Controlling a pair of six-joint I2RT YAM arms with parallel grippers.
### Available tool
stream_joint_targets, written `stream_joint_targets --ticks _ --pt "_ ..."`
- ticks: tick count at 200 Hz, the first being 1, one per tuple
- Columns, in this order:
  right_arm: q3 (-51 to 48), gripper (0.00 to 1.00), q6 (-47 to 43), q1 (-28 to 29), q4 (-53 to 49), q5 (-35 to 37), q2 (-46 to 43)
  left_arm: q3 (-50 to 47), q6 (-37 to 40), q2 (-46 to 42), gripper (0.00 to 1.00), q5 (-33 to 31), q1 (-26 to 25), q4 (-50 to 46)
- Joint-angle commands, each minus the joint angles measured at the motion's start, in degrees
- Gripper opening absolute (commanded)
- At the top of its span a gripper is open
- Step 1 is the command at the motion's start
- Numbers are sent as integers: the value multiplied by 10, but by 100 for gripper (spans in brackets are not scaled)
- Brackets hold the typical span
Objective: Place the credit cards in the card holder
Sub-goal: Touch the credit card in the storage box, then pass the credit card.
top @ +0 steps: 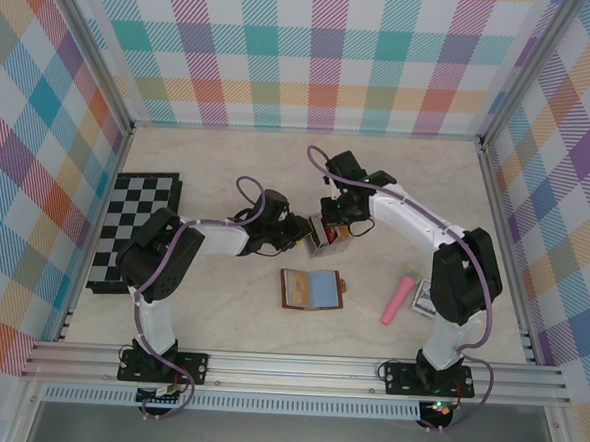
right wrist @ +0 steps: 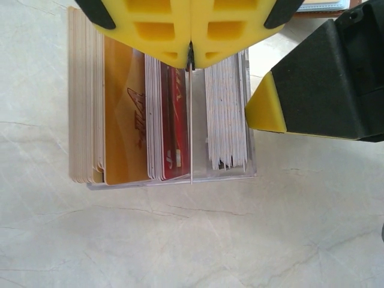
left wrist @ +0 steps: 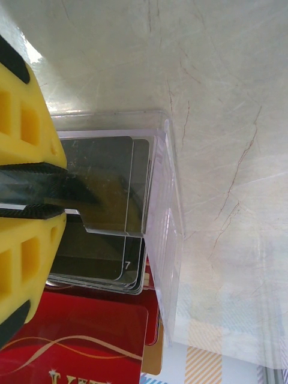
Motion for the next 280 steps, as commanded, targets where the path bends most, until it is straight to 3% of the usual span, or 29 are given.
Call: stream_joint_targets --ticks 1,51,94,120,151,186,229,280 --pt "-8 1 -10 -6 -1 9 -31 -12 16 30 23 -24 5 -112" --pt "-52 1 48 -42 37 -109 -109 -4 43 -27 29 -31 5 -140" --pt "-126 1 117 -84 81 -202 -198 -15 61 -137 46 -42 5 -176" --pt "-190 1 171 -90 128 -238 -252 -56 41 -213 56 -14 5 -144" --pt "-260 2 240 -90 196 -280 -312 -129 -22 -288 60 48 1 -38" --pt "-324 3 316 -90 274 -325 -354 -166 -54 -327 62 72 -17 32" --pt "-341 3 346 -90 304 -362 -360 -151 -73 -287 62 104 -38 105" --pt "-355 4 364 -90 332 -398 -362 -138 -106 -249 52 128 -45 194"
